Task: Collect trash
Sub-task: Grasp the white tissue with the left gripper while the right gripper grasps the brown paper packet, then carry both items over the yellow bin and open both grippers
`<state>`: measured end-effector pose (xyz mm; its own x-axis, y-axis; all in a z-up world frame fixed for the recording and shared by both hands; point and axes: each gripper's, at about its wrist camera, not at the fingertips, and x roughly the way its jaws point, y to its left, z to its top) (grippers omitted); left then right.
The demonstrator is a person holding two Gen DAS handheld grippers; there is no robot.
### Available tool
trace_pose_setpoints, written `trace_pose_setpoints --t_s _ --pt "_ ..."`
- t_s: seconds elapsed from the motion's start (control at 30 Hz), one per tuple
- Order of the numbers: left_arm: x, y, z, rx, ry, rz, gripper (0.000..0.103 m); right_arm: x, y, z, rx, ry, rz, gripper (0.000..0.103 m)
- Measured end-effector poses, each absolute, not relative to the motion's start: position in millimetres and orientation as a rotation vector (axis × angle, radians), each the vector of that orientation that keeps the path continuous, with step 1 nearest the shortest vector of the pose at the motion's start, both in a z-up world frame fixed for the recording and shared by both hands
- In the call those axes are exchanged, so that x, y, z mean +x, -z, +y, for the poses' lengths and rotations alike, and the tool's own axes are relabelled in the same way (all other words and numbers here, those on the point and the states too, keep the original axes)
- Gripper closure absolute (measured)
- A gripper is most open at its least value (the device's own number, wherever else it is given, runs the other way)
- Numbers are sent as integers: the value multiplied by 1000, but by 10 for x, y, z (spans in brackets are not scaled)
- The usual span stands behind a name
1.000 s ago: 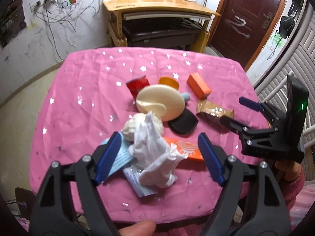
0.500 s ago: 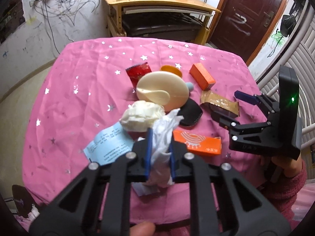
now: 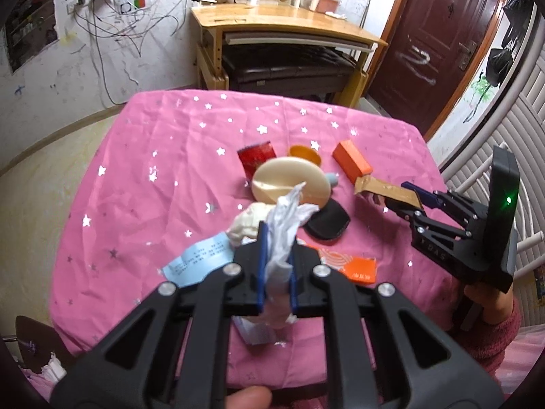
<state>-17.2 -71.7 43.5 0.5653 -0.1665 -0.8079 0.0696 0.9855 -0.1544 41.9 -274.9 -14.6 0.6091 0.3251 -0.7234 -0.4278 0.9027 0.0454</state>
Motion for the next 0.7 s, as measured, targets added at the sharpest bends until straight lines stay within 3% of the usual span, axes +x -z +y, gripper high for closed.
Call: trace_pose_setpoints --t_s 0.7 --pt "-34 -867 -1459 -18 266 886 94 112 -434 -3853 46 -295 652 73"
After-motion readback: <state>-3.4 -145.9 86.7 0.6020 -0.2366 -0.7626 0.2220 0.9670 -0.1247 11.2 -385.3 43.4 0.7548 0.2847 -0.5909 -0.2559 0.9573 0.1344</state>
